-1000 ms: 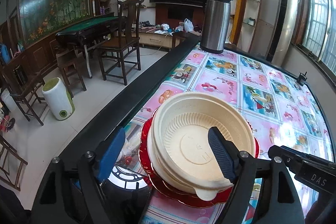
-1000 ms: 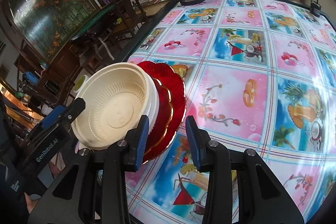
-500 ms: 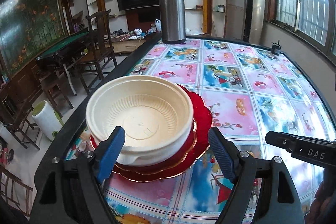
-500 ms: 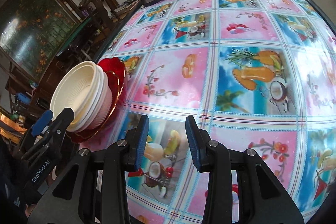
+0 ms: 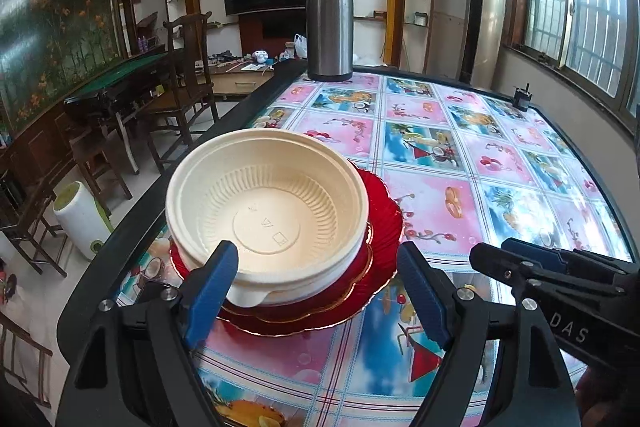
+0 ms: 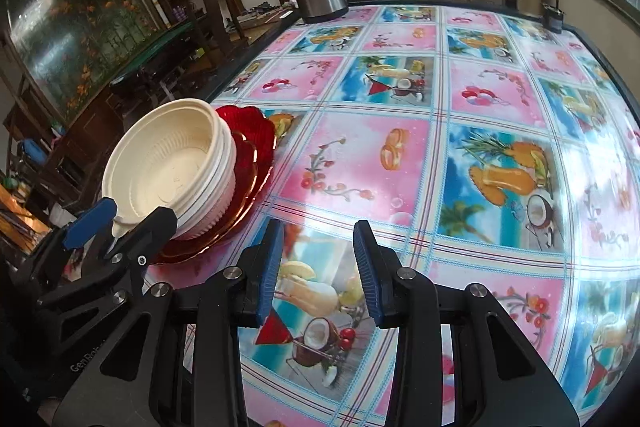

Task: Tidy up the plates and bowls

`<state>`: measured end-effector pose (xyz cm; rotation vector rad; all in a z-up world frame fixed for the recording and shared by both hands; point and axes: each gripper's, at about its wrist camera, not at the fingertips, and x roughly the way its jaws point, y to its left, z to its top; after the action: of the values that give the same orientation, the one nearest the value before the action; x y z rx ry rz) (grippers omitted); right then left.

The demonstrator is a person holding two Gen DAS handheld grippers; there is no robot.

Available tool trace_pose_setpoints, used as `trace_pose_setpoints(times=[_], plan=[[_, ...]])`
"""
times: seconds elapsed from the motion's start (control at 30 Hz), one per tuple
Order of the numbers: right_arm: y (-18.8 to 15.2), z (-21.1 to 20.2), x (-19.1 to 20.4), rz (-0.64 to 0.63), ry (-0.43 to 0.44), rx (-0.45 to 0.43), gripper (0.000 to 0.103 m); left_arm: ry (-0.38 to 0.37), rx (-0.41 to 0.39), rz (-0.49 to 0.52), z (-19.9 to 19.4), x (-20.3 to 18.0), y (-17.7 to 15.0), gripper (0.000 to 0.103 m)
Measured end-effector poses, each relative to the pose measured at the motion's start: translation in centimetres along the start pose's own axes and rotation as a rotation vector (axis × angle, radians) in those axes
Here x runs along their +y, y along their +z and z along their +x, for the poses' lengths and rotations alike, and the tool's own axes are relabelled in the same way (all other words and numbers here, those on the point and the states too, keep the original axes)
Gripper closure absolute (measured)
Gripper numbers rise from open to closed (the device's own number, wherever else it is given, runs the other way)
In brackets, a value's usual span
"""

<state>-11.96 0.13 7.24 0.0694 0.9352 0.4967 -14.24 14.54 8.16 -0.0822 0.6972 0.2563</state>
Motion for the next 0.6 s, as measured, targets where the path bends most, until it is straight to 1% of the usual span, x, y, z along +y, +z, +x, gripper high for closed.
trace_pose_setpoints(times=[0.17, 0.23, 0.33, 0.43, 0.6], plan=[[0.2, 0.5, 2.2, -0.070, -0.022, -0.003, 0.067, 0.011, -0.009, -0.032, 0.0, 1.2, 0.3, 0.021], [0.3, 0.5, 2.8, -0.083, -0.016, -0.002, 0.067, 0.019, -0.009, -0.041, 0.0, 1.5, 0.3, 0.021], [0.2, 0.6, 3.2, -0.090, -0.010, 0.002, 0.066, 0.027, -0.013, -0.036, 0.1, 1.7, 0.3, 0.021], [0.1, 0.8, 3.1, -0.088, -0.013, 0.007, 0.066, 0.051, -0.014, -0.015, 0.2, 1.6, 0.4, 0.021], [0.0, 0.8, 3.0, -0.080, -0.015, 0.011, 0.066, 0.028, -0.009, -0.024, 0.3, 2.1, 0.3, 0.021]])
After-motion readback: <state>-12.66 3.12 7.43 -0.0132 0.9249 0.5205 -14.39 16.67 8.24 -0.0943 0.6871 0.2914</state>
